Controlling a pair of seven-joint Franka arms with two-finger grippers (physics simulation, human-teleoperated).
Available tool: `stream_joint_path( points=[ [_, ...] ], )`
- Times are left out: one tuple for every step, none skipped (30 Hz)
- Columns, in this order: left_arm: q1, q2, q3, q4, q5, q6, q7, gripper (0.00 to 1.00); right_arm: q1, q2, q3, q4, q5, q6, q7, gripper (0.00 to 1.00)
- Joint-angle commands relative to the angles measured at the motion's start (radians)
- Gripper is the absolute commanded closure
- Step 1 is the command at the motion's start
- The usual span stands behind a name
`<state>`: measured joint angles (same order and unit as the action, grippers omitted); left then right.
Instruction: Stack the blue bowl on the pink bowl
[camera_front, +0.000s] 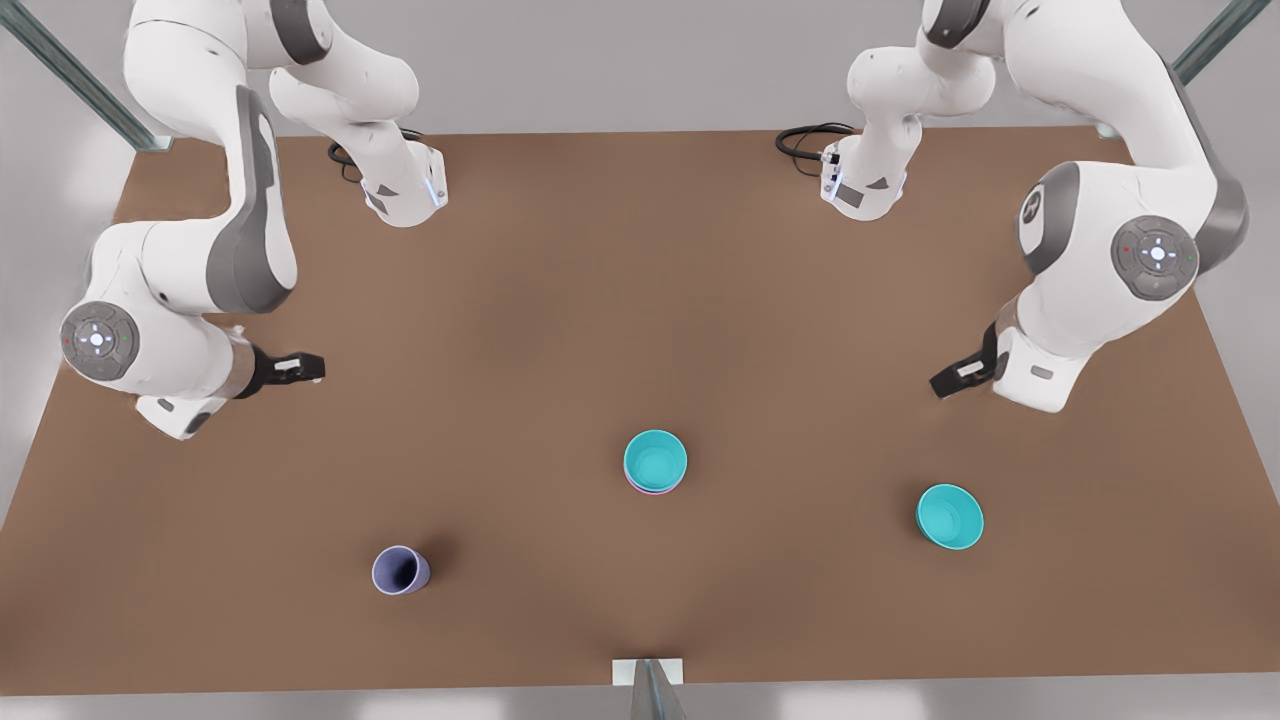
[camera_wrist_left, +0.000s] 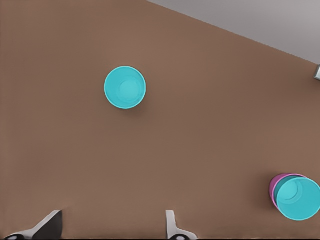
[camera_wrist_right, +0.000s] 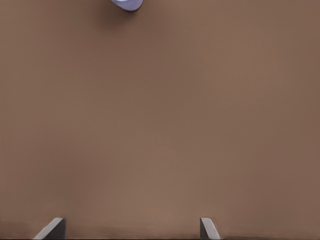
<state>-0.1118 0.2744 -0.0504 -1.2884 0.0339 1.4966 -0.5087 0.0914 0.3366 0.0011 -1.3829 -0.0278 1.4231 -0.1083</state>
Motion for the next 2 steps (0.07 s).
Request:
stream_joint_path(
  points=[
    [0.009, -0.015, 0.000, -0.009, 0.011, -0.108, 0.460, 0.00, 0.039, 0.061, 0.000, 0.033, -0.015, -0.122, -0.008, 0.00],
    [0.012, -0.014, 0.000, -0.006, 0.011, -0.110, 0.460, 0.00, 0.042, 0.102, 0.002, 0.064, -0.014, -0.151, -0.008, 0.00]
  ],
)
